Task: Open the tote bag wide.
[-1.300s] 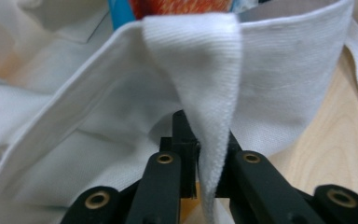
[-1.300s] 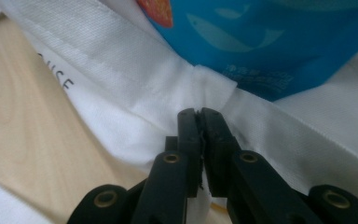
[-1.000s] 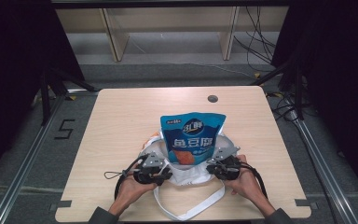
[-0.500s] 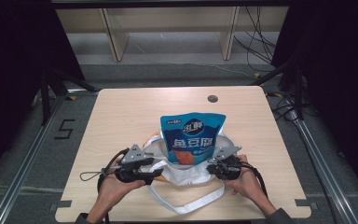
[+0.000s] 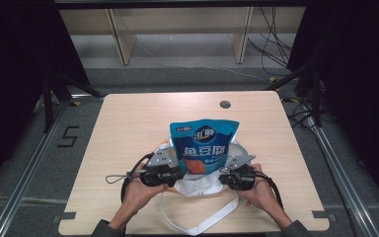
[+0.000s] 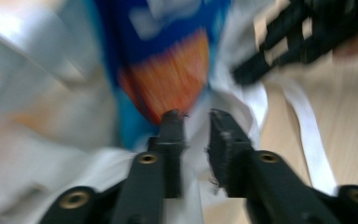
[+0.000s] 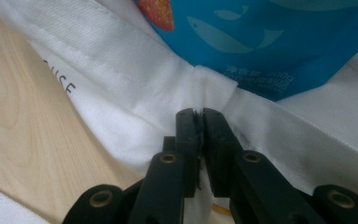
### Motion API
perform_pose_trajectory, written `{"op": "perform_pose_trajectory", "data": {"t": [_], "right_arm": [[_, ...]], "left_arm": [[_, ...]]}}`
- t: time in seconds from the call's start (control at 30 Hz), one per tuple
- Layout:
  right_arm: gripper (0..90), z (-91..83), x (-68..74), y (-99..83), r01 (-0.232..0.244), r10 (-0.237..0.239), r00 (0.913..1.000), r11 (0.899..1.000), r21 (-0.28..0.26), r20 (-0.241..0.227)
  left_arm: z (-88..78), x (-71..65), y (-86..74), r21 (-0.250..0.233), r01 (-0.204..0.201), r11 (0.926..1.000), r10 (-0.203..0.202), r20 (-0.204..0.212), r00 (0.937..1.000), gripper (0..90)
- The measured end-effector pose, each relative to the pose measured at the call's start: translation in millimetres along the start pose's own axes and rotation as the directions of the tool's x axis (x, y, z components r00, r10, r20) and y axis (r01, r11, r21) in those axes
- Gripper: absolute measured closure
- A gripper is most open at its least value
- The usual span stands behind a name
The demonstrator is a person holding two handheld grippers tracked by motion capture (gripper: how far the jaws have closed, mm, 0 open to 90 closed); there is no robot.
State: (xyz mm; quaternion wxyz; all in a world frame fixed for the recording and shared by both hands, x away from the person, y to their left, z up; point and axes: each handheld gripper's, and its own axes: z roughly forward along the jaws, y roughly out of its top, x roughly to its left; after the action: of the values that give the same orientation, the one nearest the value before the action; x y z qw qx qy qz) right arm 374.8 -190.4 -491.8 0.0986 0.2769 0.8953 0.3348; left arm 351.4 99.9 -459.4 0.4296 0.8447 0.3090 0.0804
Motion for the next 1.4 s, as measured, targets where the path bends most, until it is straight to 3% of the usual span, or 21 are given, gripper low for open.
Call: {"op": "perform_pose_trajectory", "data": {"t": [0.07,0.17,0.37,0.43,0.53,0.6,0.63,0.67,0.73,0.77,0.83,0.93,1.03,1.07,1.1,1.13,1.17,1.2,1.23,1.27,1.4], "right_arm": [[85.7,0.3,-0.3,-0.2,-0.006,0.006,0.9999,1.0,0.003,-0.012],[85.7,-0.8,1.4,-0.5,-0.025,0.025,0.9997,1.0,0.009,-0.005],[85.4,0.9,2.3,-0.9,-0.008,0.008,0.9998,1.0,0.004,0.017],[73.9,-5.4,1.8,2.0,-0.081,0.081,0.9967,0.997,-0.006,-0.014],[71.5,-35.1,-7.1,13.9,-0.061,0.056,0.997,0.993,-0.106,-0.053],[70.8,-63.8,-12.0,23.4,-0.062,0.059,0.998,0.979,-0.193,-0.022],[70.8,-76.7,-14.0,28.1,-0.058,0.061,0.9981,0.966,-0.25,0.004],[70.7,-88.5,-17.2,32.9,-0.037,0.05,0.998,0.959,-0.28,0.039],[69.5,-101.1,-24.2,40.6,0.012,0.039,0.9871,0.951,-0.31,0.155],[69.5,-101.1,-24.2,40.6,0.012,0.039,0.9871,0.951,-0.31,0.155],[68.5,-98.8,-41.4,44.5,0.003,0.054,0.9802,0.957,-0.29,0.19],[67.5,-82.2,-55.8,40.6,-0.029,0.072,0.9797,0.974,-0.223,0.187],[70.9,-70.0,-64.1,36.8,-0.042,0.073,0.9844,0.981,-0.19,0.16],[75.5,-67.8,-66.3,36.7,-0.032,0.064,0.9851,0.981,-0.192,0.16],[79.7,-66.4,-67.1,36.9,-0.034,0.063,0.9855,0.983,-0.183,0.157],[84.1,-65.7,-69.8,38.1,-0.024,0.051,0.9865,0.985,-0.171,0.155],[84.1,-65.7,-69.8,38.1,-0.024,0.051,0.9865,0.985,-0.171,0.155],[88.2,-62.6,-74.5,41.1,-0.019,0.055,0.9809,0.981,-0.191,0.186],[88.5,-61.3,-77.1,42.9,-0.022,0.061,0.9787,0.981,-0.193,0.196],[88.6,-60.5,-81.1,44.8,-0.021,0.063,0.9761,0.98,-0.2,0.208],[88.7,-50.5,-98.7,51.1,-0.046,0.107,0.9685,0.965,-0.259,0.225]], "left_arm": [[17.3,-1.0,-20.9,0.076,0.001,0.9971,0.002,-0.035,0.9994,80.1],[30.6,4.0,-31.2,0.101,0.019,0.9947,-0.015,-0.039,0.9991,82.7],[41.7,10.5,-32.0,0.092,0.035,0.9951,-0.032,-0.036,0.9988,88.3],[41.5,10.8,-30.8,0.097,0.021,0.9951,-0.016,-0.052,0.9985,88.8],[41.4,12.6,-28.7,0.105,0.012,0.9944,-0.006,-0.052,0.9986,88.6],[41.6,15.6,-27.2,0.102,-0.001,0.9948,0.006,-0.054,0.9985,88.7],[41.9,16.3,-26.7,0.097,0.016,0.9951,-0.01,-0.055,0.9984,88.7],[40.9,17.1,-25.7,0.091,0.017,0.9957,-0.011,-0.063,0.998,87.4],[39.0,17.5,-23.9,0.08,0.015,0.9966,-0.011,-0.059,0.9982,80.9],[34.5,17.5,-21.3,0.07,0.013,0.9974,-0.008,-0.068,0.9976,80.9],[13.2,16.5,-8.8,-0.01,0.014,0.9999,-0.014,-0.066,0.9977,75.1],[-12.2,18.2,5.9,-0.104,0.012,0.9945,-0.022,-0.093,0.9954,71.0],[-27.7,24.8,13.9,-0.133,-0.017,0.991,-0.001,-0.134,0.991,67.2],[-35.9,33.3,19.5,-0.158,-0.032,0.9869,0.0,-0.193,0.9811,66.5],[-37.7,39.7,21.4,-0.135,-0.069,0.9884,0.037,-0.229,0.9727,65.7],[-35.5,44.6,22.4,-0.129,-0.074,0.9888,0.036,-0.275,0.9609,65.1],[-35.5,44.6,22.4,-0.129,-0.074,0.9888,0.036,-0.275,0.9609,64.9],[-28.4,61.2,23.7,-0.098,-0.098,0.9903,0.064,-0.303,0.9509,65.3],[-23.2,68.6,23.1,-0.107,-0.071,0.9917,0.037,-0.289,0.9567,67.2],[-19.1,77.4,23.5,-0.09,-0.096,0.9914,0.066,-0.291,0.9543,71.2],[2.5,101.5,26.6,-0.107,-0.033,0.9937,0.004,-0.26,0.9657,84.9]]}}
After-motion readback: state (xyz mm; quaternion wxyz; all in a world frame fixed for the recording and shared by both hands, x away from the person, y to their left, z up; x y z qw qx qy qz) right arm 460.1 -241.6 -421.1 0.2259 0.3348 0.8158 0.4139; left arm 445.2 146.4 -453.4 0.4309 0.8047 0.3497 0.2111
